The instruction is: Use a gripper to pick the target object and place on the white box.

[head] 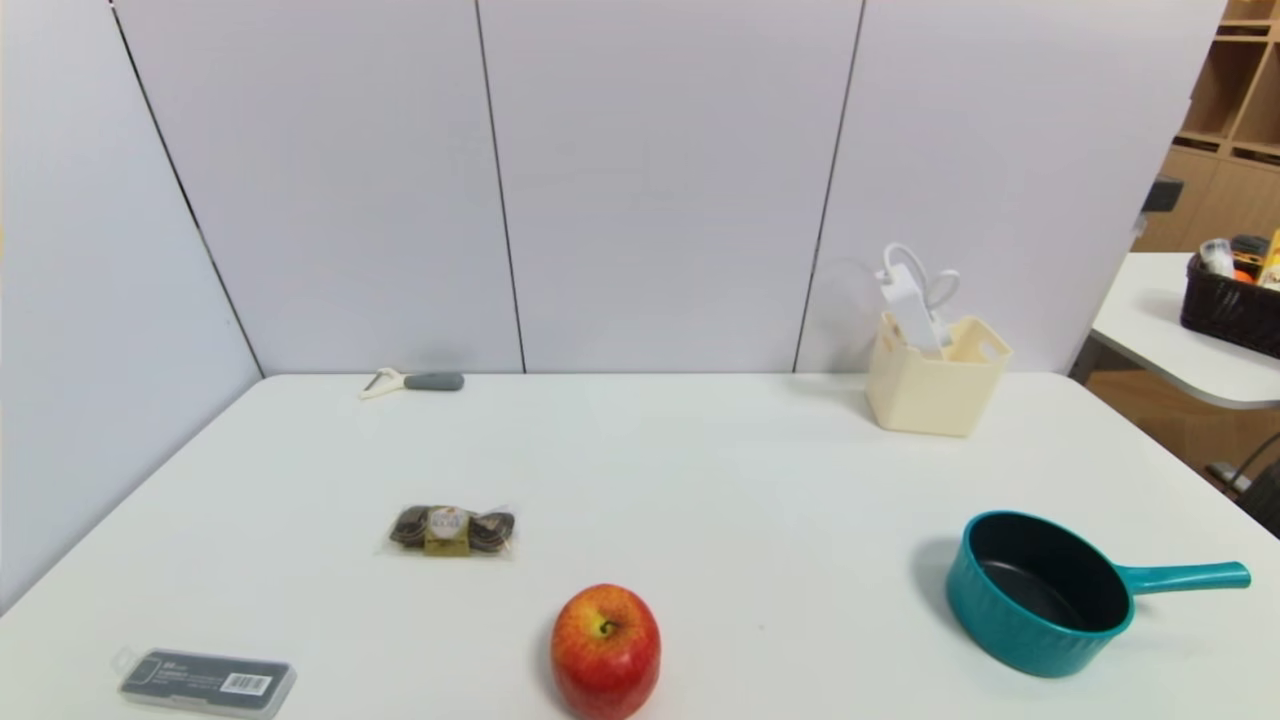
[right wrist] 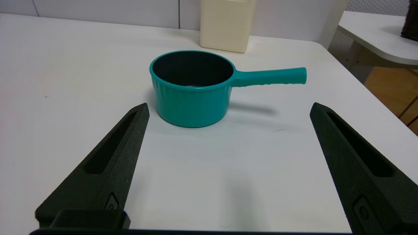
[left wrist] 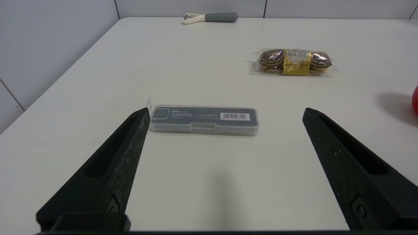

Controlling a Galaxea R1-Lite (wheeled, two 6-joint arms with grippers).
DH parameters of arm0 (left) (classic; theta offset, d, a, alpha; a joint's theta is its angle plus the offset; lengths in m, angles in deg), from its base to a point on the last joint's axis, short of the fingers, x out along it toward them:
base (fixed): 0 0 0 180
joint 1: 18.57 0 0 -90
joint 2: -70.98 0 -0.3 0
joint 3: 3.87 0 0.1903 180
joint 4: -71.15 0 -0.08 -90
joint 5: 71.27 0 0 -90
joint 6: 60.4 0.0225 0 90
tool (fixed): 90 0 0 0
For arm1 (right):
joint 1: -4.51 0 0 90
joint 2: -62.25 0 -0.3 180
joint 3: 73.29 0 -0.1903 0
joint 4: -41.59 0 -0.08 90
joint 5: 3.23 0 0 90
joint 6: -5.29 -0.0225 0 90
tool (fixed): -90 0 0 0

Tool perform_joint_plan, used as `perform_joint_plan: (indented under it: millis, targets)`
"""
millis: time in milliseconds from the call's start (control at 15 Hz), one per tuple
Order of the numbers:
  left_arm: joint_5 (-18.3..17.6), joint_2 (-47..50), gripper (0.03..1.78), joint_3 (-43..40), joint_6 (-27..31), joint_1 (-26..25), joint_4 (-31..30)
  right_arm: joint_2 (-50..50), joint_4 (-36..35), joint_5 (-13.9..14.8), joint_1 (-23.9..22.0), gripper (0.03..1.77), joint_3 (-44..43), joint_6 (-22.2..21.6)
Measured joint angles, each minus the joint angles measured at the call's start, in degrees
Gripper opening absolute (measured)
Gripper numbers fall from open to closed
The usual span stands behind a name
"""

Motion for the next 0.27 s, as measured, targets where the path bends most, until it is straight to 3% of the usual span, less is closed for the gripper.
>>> perform_joint_plan:
  millis: [267]
  targets:
    - [0.0,0.0,1.69,0.0,0.0,0.0,0.0,0.0,0.0,0.4,0.0,1.70,0.0,-1.6]
